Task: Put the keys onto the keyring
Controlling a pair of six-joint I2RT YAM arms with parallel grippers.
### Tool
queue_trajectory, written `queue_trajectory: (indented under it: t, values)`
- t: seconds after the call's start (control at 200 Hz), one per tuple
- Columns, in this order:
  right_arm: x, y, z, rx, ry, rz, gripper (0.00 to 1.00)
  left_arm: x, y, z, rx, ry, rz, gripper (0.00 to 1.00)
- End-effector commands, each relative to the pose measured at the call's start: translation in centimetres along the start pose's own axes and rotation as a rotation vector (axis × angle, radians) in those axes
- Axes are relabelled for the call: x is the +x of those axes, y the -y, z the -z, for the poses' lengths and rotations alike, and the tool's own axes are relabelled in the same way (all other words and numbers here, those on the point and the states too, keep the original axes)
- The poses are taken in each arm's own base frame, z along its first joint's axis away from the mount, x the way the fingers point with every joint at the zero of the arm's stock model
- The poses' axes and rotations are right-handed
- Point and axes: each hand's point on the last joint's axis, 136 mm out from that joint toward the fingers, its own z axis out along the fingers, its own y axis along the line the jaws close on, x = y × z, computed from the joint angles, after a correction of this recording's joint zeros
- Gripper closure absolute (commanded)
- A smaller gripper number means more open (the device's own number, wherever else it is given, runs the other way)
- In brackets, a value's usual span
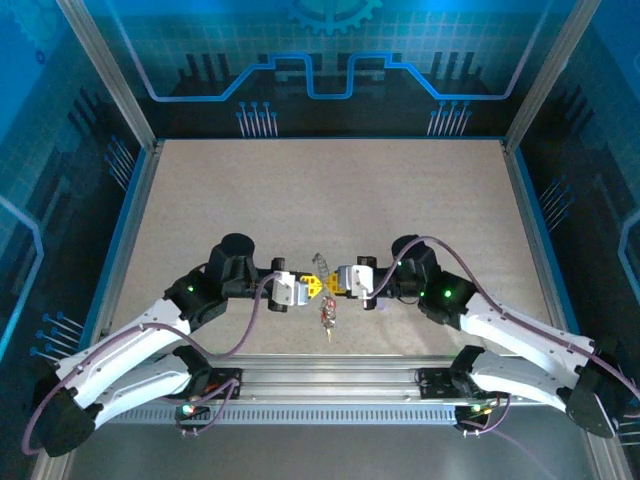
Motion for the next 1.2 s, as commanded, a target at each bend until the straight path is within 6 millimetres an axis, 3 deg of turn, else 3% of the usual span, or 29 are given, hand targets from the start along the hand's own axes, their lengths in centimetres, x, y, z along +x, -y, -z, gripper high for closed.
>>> queue_trajectory:
  t: [0.0,0.245,0.42,0.595,0.83,1.196]
  values:
    - [0.6,6.3,1.0,0.415,-0.064,-0.045,1.0,-3.2,-0.7,0.6,-0.018,0.121,-0.013,1.0]
    - [-0.9,6.4,0.7,0.555,0.015,-0.029,1.0,-2.5,-0.9,0.1,-0.029,0.104,0.063,1.0]
    - [-2.9,5.9,0.9,0.556,0.111,0.039,1.0,-2.4,-1.4,0.5,-0.089,0.115,0.081,0.75]
    - [-3.5,5.6,1.1,0.541,0.149,0.068,1.0,-2.6,-2.0,1.4,-0.172,0.145,0.067,0.64]
    - [-4.1,6.1,1.9,0.548,0.204,-0.053,1.0,-2.0,-2.8,2.4,-0.264,0.112,0.018,0.6]
    - [-4.1,4.9,1.8,0.471,0.252,-0.119,1.0,-1.4,-4.8,2.5,-0.381,0.099,0.009,0.61]
